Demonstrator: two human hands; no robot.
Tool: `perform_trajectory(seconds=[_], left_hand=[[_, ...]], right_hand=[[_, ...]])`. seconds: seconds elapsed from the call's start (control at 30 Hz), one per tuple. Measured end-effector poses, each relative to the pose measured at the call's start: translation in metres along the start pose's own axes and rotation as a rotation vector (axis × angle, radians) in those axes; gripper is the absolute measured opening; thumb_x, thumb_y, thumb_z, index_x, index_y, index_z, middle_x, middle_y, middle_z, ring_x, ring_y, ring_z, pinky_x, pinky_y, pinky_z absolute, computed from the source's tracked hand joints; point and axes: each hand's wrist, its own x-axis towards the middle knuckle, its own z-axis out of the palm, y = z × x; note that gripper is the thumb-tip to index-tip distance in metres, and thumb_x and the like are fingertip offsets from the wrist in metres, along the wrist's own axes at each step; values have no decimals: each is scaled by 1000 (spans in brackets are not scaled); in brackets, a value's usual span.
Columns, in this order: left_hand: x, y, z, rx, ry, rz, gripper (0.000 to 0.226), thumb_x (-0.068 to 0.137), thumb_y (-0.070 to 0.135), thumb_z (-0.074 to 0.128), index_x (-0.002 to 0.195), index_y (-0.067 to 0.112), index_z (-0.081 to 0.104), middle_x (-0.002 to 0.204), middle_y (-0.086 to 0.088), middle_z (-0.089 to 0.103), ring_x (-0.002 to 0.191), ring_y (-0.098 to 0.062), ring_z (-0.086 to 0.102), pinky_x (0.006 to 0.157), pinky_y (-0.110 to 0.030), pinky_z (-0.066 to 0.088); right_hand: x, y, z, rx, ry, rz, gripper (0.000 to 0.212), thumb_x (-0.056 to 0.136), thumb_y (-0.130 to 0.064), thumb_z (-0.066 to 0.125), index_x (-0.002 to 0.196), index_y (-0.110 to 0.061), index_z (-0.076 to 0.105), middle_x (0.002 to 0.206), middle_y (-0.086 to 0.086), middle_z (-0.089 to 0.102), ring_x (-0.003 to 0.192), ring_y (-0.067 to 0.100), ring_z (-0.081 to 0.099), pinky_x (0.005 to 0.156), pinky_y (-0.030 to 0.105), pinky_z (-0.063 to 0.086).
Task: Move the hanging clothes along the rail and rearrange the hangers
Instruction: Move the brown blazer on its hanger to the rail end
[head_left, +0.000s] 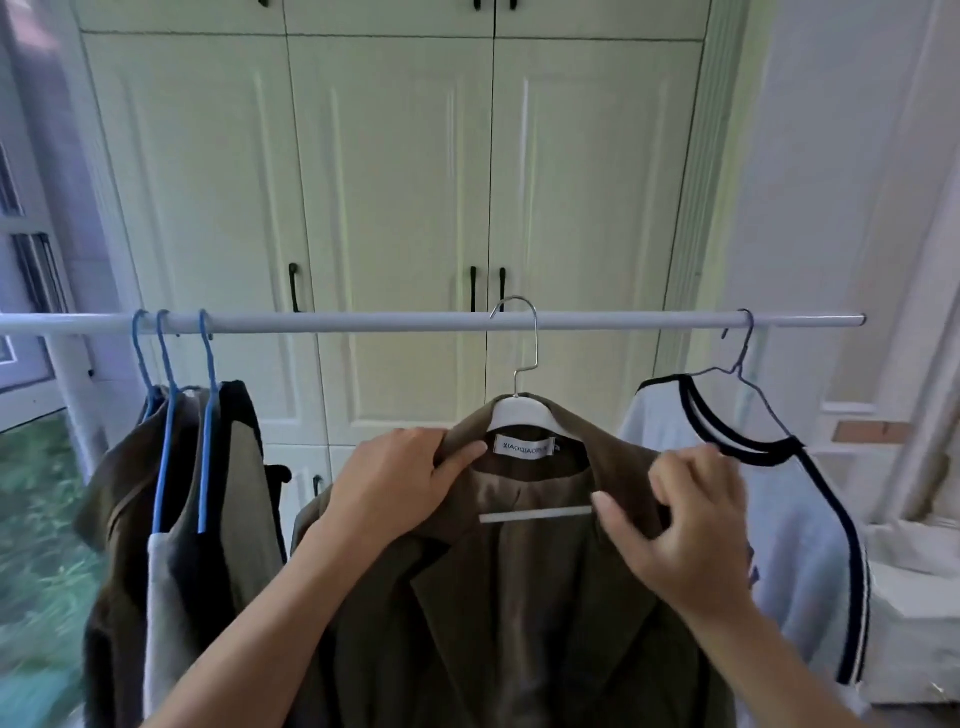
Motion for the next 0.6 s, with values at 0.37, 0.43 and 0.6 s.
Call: perform_trajectory(seconds=[0.37,0.43,0.6], left_hand=[[-5,16,-2,160,46,-62,55,100,69,26,86,23,55,83,3,68,79,-25,67,70,-38,50],[-9,17,4,210,53,-57,59,100,69,24,93,22,60,83,2,70,77,-25,67,66,-36,45],[-17,27,5,287,101,-34,57,101,67,22,97,24,60,81,2,70,74,-24,68,63,-33,35]], right_hand=[[6,-52,36,20,-249,105,39,84,-11,65,68,-26,33,56,-15,29,40,-1,27,46,11,16],[2,-65,43,9,-327,90,33,87,-19,62,68,-27,36,56,-13,36,41,6,40,43,17,30],[8,-103,42,92,-450,199,20,93,-29,52,76,-20,48,73,-3,62,67,25,63,64,36,50]])
